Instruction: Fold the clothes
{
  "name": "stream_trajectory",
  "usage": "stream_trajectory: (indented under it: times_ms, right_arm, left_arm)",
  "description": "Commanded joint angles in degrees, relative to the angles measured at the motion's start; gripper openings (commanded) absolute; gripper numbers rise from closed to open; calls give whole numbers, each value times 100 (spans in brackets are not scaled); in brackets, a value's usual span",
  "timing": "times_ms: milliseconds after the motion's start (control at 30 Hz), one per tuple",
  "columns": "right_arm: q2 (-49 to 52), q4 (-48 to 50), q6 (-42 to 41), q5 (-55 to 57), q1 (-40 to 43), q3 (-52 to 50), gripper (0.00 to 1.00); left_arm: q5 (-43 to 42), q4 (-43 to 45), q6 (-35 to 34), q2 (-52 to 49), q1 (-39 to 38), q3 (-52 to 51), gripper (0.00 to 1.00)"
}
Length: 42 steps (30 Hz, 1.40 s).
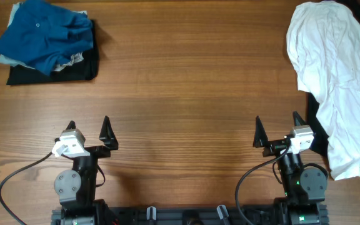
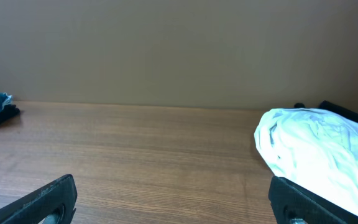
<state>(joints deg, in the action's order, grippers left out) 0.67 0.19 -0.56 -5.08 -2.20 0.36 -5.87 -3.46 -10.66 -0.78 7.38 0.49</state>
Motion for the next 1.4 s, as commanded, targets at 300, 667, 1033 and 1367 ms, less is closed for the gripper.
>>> stream_trajectory:
  times_ms: [300, 667, 1033, 1367]
  right_arm:
    - [-39, 17, 52, -70, 2, -7, 100]
    - [-39, 17, 52, -70, 2, -7, 100]
    - [-39, 17, 55, -70, 2, -7, 100]
    - [-39, 702, -339, -184, 2, -4, 100]
  left_arm:
    - [-52, -44, -50, 50, -35, -17, 100]
    - [-52, -44, -50, 44, -35, -17, 100]
    - [-52, -31, -50, 39, -35, -17, 100]
    - [-533, 39, -52, 39, -35, -17, 100]
